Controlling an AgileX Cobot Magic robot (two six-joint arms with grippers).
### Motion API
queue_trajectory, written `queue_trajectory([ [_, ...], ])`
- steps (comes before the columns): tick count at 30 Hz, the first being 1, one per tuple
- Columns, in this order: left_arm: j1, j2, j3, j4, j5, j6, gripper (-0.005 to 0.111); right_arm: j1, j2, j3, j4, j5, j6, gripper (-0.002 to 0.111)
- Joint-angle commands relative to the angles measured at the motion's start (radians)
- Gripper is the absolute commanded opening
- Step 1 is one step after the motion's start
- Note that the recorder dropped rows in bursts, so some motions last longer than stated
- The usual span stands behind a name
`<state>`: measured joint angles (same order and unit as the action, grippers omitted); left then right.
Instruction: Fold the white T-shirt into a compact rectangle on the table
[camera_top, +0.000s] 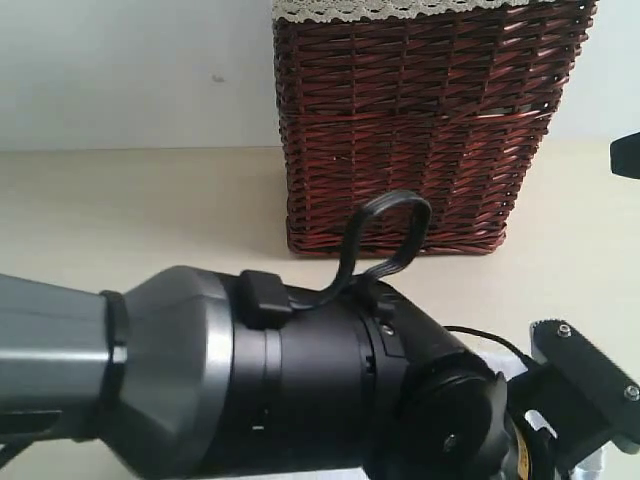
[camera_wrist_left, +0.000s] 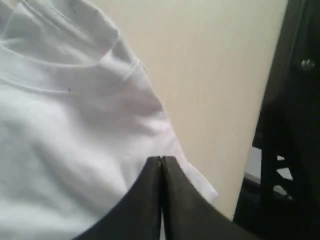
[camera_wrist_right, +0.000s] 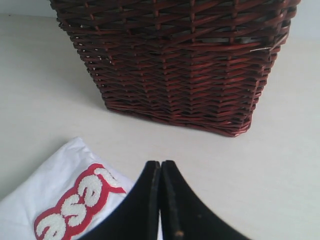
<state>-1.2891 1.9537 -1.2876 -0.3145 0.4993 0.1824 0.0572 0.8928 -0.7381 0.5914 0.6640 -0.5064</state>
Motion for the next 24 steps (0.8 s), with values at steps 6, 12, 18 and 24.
queue_trajectory([
  [6,-0.001,0.152,0.002,-0.053,-0.010,-0.003,0.000,0.001,0.002,0.006,-0.001,-0.006,-0.008,0.000],
  [12,-0.007,0.118,-0.010,-0.073,0.004,0.003,0.000,0.001,0.002,0.006,0.001,-0.015,-0.008,0.000],
  [18,-0.007,0.051,-0.015,-0.072,0.023,0.023,0.000,0.001,0.002,0.006,0.001,-0.015,-0.008,0.000],
  [24,0.004,0.043,-0.015,0.025,0.122,0.015,0.000,0.001,0.002,0.006,0.001,-0.011,-0.008,0.000],
])
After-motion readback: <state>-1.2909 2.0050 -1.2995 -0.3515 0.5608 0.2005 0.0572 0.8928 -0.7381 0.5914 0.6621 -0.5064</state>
